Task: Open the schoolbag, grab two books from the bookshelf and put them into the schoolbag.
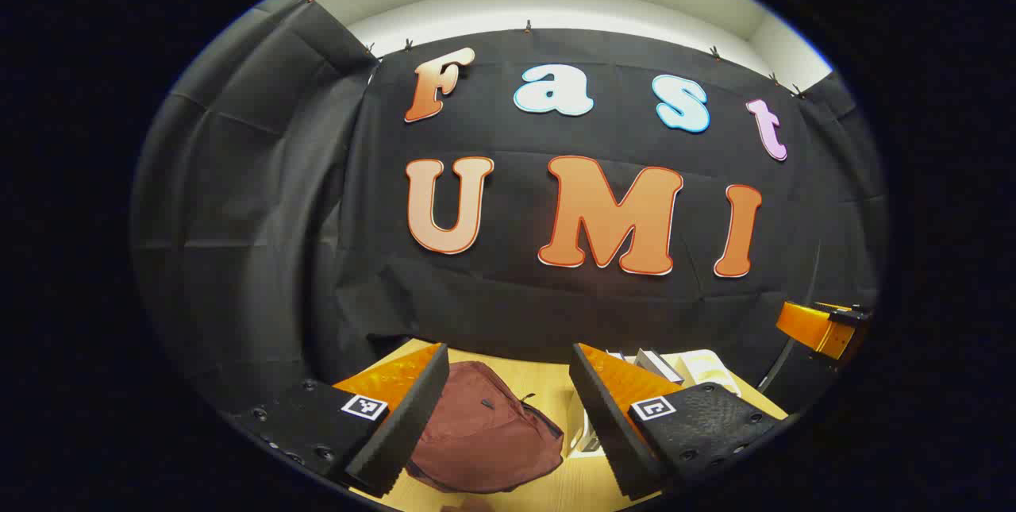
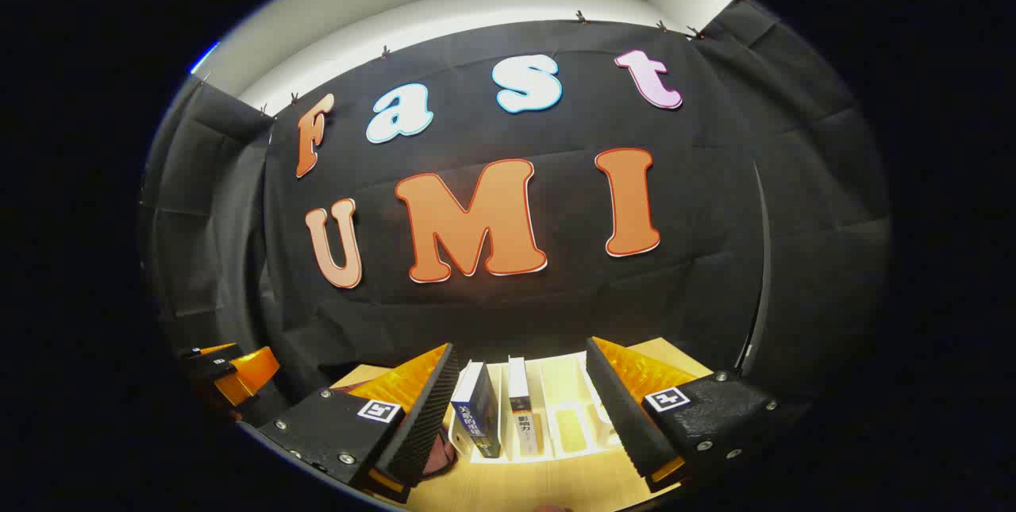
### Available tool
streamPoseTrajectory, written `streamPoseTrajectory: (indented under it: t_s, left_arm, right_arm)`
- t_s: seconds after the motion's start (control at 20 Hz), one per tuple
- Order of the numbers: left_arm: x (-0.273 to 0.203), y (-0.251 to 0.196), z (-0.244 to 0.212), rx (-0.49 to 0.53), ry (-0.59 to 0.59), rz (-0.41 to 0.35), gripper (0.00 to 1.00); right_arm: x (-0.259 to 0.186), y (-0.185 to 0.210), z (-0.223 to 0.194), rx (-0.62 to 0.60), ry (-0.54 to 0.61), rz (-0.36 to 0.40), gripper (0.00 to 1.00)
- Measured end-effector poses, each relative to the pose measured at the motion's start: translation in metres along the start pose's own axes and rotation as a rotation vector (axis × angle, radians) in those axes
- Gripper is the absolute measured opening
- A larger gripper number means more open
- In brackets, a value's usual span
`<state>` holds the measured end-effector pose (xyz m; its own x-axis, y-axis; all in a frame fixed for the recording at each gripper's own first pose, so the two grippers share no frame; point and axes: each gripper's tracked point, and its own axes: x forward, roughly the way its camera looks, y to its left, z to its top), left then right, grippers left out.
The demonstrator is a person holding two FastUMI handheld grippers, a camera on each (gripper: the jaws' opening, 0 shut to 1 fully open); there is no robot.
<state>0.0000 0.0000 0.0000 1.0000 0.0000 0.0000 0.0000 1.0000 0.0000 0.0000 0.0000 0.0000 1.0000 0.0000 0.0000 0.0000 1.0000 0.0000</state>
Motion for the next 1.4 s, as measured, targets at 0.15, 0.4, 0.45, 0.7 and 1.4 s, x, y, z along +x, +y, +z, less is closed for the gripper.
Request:
streamPoseTrajectory:
  t_s: [0.15, 0.4, 0.45, 0.7, 1.4]
  left_arm:
    - [0.01, -0.006, 0.004, 0.017, -0.005, -0.018, 0.95]
    - [0.023, -0.012, 0.008, 0.026, -0.01, -0.036, 0.95]
    - [0.026, -0.014, 0.008, 0.025, -0.003, -0.041, 0.95]
    - [0.035, -0.015, 0.011, 0.031, -0.017, -0.023, 0.95]
    - [0.003, 0.023, 0.011, 0.075, -0.013, 0.051, 0.96]
  right_arm:
    - [-0.001, -0.003, -0.003, 0.002, 0.028, 0.003, 0.96]
    - [0.006, -0.015, 0.002, 0.004, 0.033, -0.025, 0.96]
    - [0.007, -0.018, 0.002, -0.002, 0.039, -0.03, 1.0]
    - [0.006, -0.033, 0.006, 0.029, 0.026, -0.051, 0.96]
    - [-0.008, -0.032, -0.001, -0.02, 0.03, -0.065, 0.96]
